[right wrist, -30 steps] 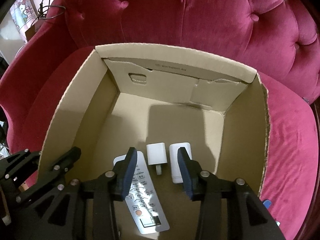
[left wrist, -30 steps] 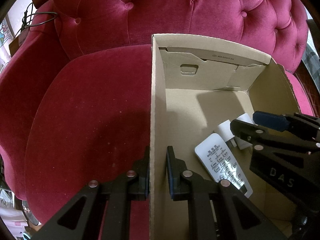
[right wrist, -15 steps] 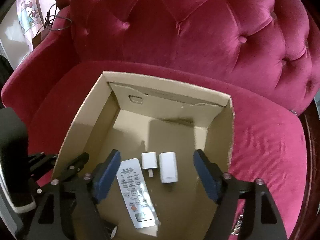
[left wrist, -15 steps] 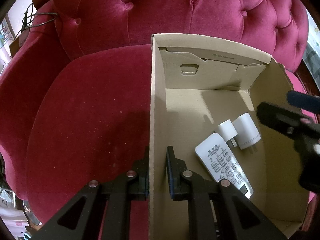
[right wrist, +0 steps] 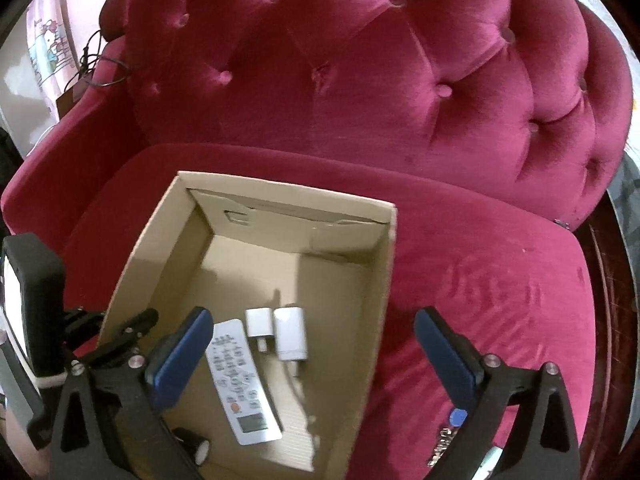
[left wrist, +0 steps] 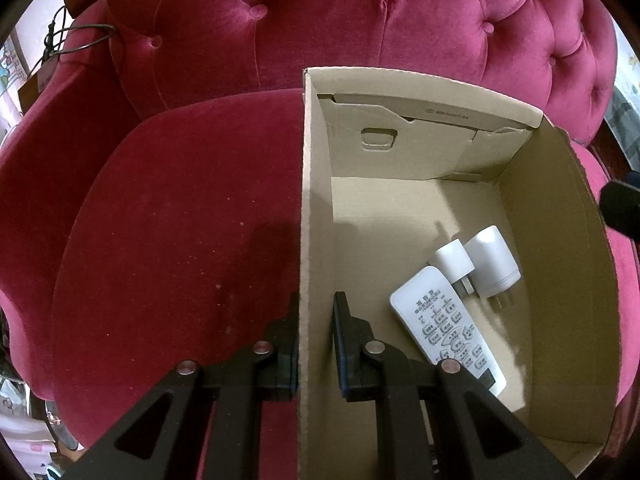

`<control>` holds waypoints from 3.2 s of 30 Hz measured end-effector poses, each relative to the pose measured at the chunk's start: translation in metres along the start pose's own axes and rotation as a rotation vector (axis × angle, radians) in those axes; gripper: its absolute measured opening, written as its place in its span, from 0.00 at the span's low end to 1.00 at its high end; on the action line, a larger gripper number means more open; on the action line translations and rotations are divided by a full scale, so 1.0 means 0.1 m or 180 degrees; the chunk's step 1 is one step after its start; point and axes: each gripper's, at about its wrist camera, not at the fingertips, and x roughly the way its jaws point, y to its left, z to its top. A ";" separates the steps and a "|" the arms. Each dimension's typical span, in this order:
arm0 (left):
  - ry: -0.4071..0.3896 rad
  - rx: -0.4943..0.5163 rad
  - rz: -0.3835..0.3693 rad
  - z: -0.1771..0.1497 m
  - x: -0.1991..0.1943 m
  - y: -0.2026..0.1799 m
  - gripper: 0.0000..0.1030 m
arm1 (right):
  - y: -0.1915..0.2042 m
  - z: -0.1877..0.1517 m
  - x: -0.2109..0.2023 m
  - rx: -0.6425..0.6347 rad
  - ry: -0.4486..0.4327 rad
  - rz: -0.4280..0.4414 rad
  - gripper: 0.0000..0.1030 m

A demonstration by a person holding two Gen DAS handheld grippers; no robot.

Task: Organize rigid objects
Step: 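Move the right gripper out of the box over the blue key fob, then grasp the blue key fob with keys using the right gripper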

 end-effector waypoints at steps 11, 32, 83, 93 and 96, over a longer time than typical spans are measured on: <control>-0.0004 0.0013 0.0019 -0.01 0.00 -0.03 0.14 | -0.54 -0.11 -0.17 0.0182 0.0001 -0.0176 1.00; -0.0003 0.0056 0.0087 -0.01 0.02 -0.07 0.14 | -1.42 -0.62 -0.03 0.0573 0.0348 -0.0566 1.00; 0.0000 0.0071 0.0113 -0.01 0.02 -0.07 0.14 | -1.76 -1.42 0.84 0.0534 0.0807 -0.0385 0.57; 0.0002 0.0074 0.0125 -0.01 0.03 -0.08 0.14 | -1.70 -1.40 0.75 0.0480 0.0755 -0.0358 0.34; 0.0001 0.0073 0.0124 -0.01 0.03 -0.08 0.14 | -1.71 -1.37 0.69 0.0472 0.0741 -0.0353 0.34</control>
